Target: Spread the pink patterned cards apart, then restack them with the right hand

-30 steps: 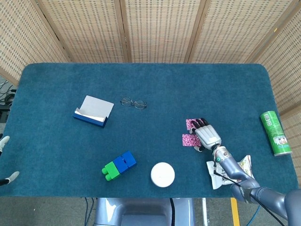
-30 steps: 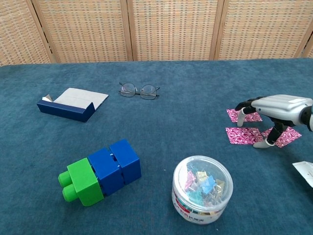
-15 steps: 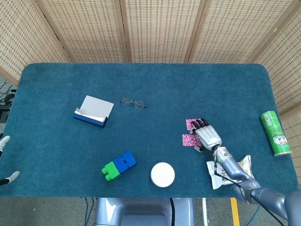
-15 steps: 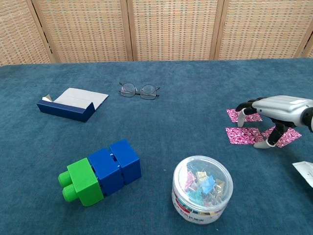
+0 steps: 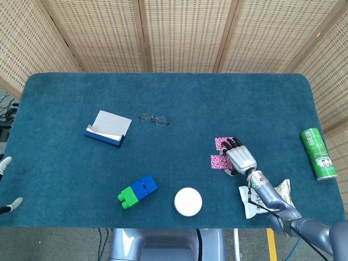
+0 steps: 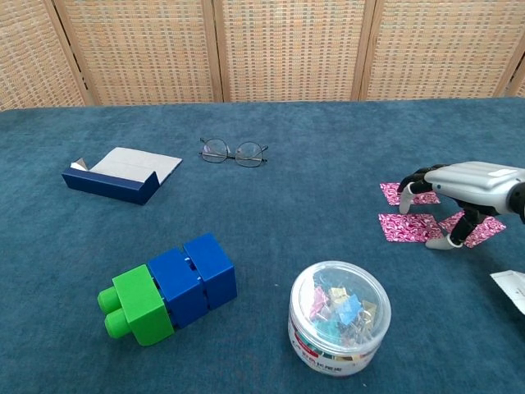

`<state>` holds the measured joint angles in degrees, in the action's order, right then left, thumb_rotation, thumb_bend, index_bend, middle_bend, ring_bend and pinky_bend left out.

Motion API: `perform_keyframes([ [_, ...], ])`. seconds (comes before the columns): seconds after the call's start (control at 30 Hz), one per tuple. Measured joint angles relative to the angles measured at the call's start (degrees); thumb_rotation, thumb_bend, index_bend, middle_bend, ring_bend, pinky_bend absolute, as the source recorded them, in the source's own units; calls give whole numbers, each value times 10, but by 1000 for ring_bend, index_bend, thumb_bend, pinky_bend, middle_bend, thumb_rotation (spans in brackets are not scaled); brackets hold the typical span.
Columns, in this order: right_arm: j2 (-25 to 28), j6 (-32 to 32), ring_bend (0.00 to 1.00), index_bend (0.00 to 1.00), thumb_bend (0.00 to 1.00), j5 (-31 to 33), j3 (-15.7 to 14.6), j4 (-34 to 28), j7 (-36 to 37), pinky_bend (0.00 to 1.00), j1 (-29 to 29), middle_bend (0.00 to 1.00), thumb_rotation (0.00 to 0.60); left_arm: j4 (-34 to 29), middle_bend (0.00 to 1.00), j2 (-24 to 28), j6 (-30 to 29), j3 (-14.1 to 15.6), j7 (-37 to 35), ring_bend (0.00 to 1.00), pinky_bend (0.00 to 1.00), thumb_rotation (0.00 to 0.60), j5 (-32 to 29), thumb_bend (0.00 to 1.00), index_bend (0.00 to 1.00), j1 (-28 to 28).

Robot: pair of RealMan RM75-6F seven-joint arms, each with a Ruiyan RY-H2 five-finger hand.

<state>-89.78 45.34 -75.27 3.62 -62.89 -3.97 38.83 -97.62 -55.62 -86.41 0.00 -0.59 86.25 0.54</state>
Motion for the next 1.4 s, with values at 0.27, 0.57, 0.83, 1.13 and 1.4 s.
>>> perform_keyframes([
  [0.27, -2, 2, 0, 482, 260, -2, 3, 2, 3, 0, 0, 152, 600, 1, 0, 0, -1, 0, -1, 0, 0, 600, 0, 58, 0, -1],
  [0.57, -2, 4, 0, 496, 260, -2, 7, -1, 3, 0, 0, 163, 600, 5, 0, -1, -2, 0, -5, 0, 0, 600, 0, 59, 0, -2],
  [0.83, -1, 7, 0, 498, 260, -1, 9, -5, 4, 0, -1, 164, 600, 8, 0, -2, -2, 1, -8, 0, 0, 600, -1, 59, 0, -3],
  [1.13, -1, 6, 0, 510, 311, 0, 10, -5, 2, 0, -1, 172, 600, 9, 0, -3, -4, 1, -10, 0, 0, 600, 0, 59, 0, -4],
  [1.4, 7, 7, 0, 510, 311, 0, 14, -16, 2, 0, 1, 172, 600, 9, 0, -3, -6, 1, -9, 0, 0, 600, 0, 59, 0, -5],
])
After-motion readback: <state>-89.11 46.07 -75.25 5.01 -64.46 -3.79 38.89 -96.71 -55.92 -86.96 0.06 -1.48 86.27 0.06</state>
